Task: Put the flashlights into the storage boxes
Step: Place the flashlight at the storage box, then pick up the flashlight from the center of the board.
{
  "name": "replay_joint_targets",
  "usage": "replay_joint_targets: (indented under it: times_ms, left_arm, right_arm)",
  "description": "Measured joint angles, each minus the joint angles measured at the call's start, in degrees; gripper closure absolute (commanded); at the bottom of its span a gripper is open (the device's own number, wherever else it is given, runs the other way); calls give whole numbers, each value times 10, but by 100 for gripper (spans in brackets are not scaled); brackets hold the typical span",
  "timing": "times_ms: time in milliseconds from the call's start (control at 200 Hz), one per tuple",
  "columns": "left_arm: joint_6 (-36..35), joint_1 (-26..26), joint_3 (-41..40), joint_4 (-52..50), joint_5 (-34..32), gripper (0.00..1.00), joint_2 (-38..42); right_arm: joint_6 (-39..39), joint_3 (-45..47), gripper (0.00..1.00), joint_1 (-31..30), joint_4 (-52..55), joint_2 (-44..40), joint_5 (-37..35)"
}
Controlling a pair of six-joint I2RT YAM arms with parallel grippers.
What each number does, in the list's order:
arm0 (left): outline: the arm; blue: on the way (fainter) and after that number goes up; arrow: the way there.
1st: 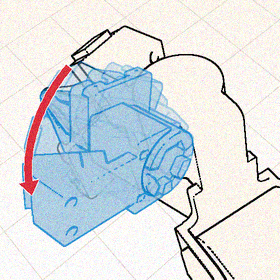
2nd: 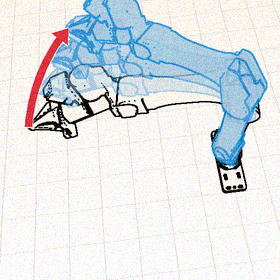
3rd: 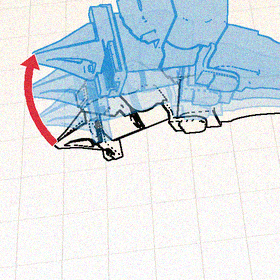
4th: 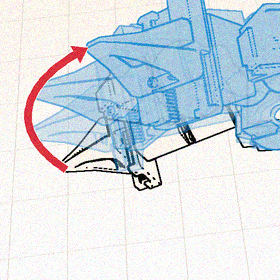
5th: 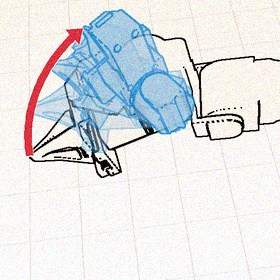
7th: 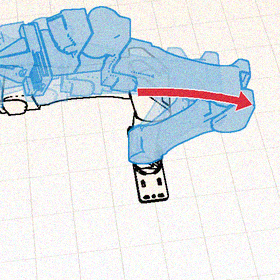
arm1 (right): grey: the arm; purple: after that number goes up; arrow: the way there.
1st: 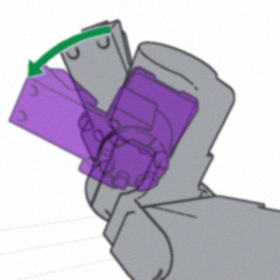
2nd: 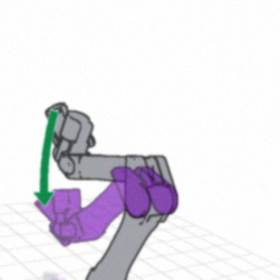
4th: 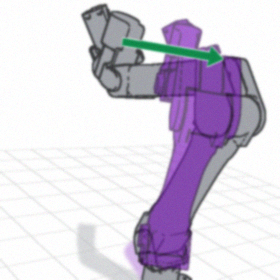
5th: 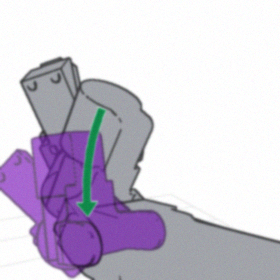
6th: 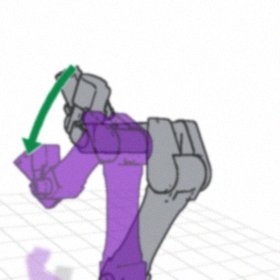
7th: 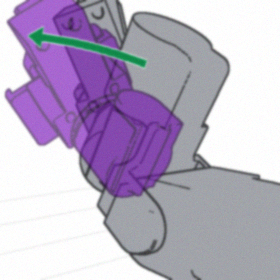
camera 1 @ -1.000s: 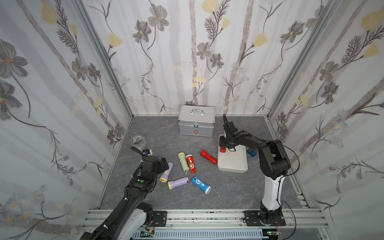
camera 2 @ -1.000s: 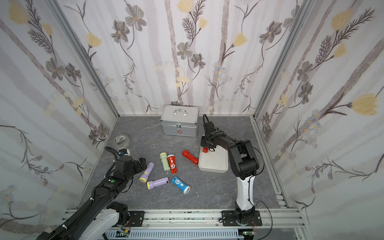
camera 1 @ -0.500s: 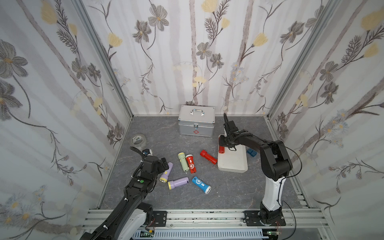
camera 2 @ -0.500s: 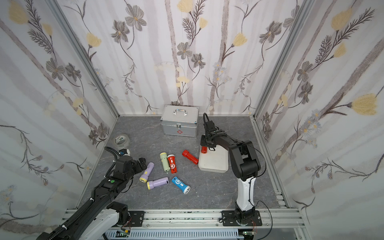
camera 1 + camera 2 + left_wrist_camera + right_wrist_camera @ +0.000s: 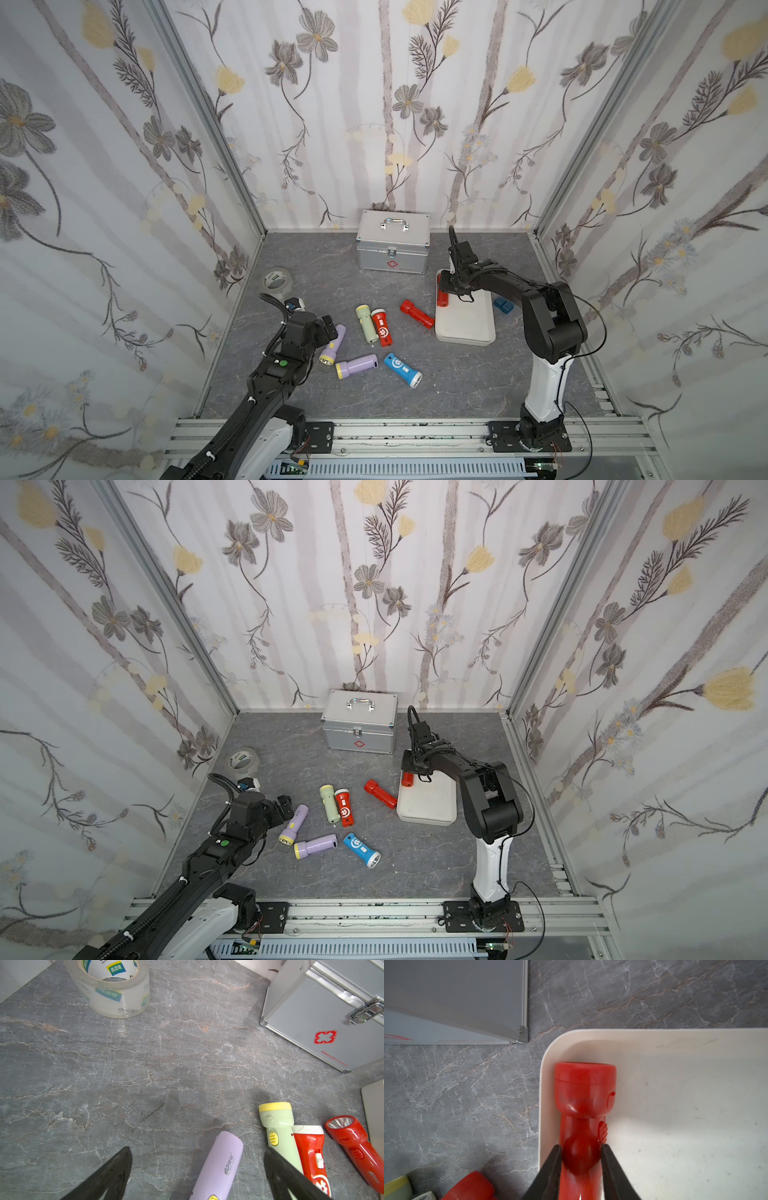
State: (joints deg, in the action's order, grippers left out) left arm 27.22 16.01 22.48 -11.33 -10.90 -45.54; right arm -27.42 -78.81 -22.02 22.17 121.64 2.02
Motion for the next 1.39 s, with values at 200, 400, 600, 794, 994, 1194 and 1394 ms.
replay_joint_targets:
  times_ms: [200, 400, 600, 794, 994, 1194, 1394]
  left_arm:
    - [0, 0, 0, 0, 0, 0, -1]
    - [0, 0, 0, 0, -3, 0, -2]
    - [0, 0, -1, 0, -5, 0, -2]
    - [0, 0, -1, 0, -6, 0, -5]
    - [0, 0, -1, 0, -6, 0, -7]
    - [0, 0, -1, 0, -6, 0, -9]
    - [0, 0, -1, 0, -6, 0, -10]
  right_arm:
    - [7, -2, 59, -1, 27, -55, -11]
    - [31, 0, 56, -38, 42, -120, -37]
    - [77, 10, 51, -136, 56, -123, -57]
    - [122, 10, 45, -193, 64, -93, -86]
    - [153, 10, 42, -216, 69, -65, -106]
    - [166, 12, 38, -218, 72, -42, -112]
    - [177, 16, 32, -219, 73, -24, -113]
